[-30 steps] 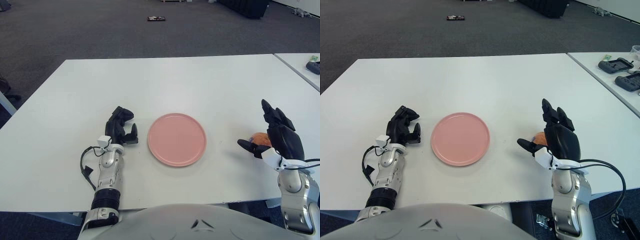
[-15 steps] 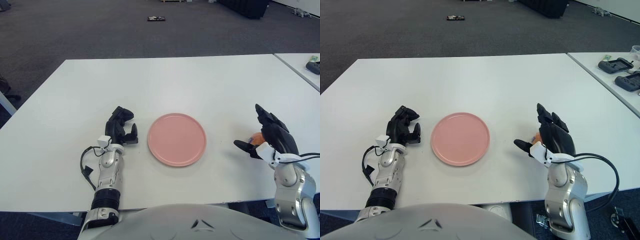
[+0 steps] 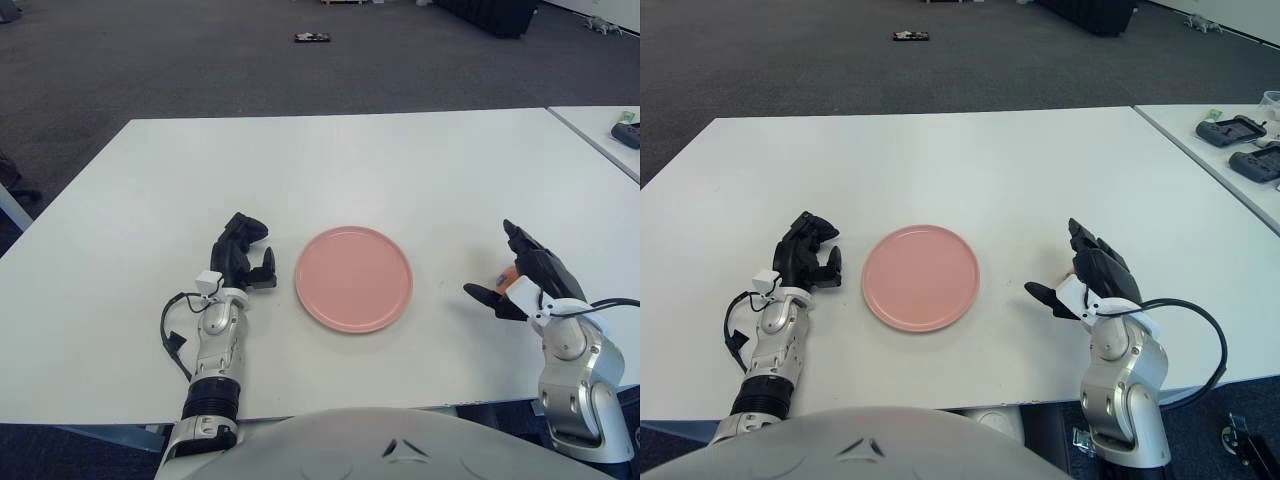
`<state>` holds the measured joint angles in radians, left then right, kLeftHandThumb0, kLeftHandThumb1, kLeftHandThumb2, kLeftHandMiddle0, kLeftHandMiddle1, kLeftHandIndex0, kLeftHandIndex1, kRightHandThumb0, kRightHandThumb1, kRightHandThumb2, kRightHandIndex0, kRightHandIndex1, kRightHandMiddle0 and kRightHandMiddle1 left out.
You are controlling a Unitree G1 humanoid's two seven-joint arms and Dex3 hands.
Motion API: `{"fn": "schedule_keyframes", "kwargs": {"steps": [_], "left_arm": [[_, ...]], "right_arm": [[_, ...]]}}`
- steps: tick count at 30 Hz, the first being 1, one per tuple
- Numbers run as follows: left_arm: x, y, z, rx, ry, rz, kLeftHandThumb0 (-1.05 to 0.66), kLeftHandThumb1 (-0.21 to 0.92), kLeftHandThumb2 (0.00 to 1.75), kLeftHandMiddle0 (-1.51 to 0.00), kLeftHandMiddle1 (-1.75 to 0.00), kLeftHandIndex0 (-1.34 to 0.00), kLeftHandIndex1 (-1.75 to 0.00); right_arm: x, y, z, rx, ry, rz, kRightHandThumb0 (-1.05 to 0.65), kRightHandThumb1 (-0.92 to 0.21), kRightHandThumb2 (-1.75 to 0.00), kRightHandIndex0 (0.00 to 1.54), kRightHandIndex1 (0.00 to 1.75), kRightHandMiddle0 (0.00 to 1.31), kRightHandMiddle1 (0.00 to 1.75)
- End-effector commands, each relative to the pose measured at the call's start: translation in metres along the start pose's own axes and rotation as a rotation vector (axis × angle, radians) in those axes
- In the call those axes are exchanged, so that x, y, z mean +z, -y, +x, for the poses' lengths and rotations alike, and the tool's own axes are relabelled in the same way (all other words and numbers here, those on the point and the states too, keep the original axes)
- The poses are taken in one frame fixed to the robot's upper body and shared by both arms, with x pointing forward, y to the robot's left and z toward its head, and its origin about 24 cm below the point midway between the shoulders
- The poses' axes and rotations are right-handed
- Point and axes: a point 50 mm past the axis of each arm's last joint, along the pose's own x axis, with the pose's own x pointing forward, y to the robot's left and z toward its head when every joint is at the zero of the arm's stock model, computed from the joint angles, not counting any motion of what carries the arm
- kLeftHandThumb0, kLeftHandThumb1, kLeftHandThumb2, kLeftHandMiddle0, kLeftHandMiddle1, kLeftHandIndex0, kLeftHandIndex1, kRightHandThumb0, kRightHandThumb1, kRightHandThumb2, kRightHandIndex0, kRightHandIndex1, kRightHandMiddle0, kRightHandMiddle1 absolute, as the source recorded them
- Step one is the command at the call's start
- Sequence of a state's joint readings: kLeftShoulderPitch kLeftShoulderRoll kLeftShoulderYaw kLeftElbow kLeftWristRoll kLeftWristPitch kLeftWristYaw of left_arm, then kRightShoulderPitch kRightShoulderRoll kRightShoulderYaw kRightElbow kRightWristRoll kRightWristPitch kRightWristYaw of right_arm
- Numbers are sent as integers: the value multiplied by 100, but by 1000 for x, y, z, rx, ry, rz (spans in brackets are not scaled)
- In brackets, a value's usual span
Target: Put the apple into the plate.
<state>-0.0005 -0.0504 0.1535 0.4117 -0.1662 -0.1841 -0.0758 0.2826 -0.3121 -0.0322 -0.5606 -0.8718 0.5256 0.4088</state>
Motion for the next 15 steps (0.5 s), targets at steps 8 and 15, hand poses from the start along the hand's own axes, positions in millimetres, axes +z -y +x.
{"fn": "schedule_keyframes", "kwargs": {"steps": [8,15], "left_arm": [[-20,-7,-9,31,-102,0,-1,-8,175,-92,-175,-71,-168],[-19,-8,-9,25,-99,-2,-1,-8,175,-92,-175,-71,-168]], "right_arm": [[-16,-12,21,64,-39,-52,-103,-59,-71,0,0,0,0],[-53,-29,37,108,-61,-153,-104,-66,-68,0,0,0,15]]}}
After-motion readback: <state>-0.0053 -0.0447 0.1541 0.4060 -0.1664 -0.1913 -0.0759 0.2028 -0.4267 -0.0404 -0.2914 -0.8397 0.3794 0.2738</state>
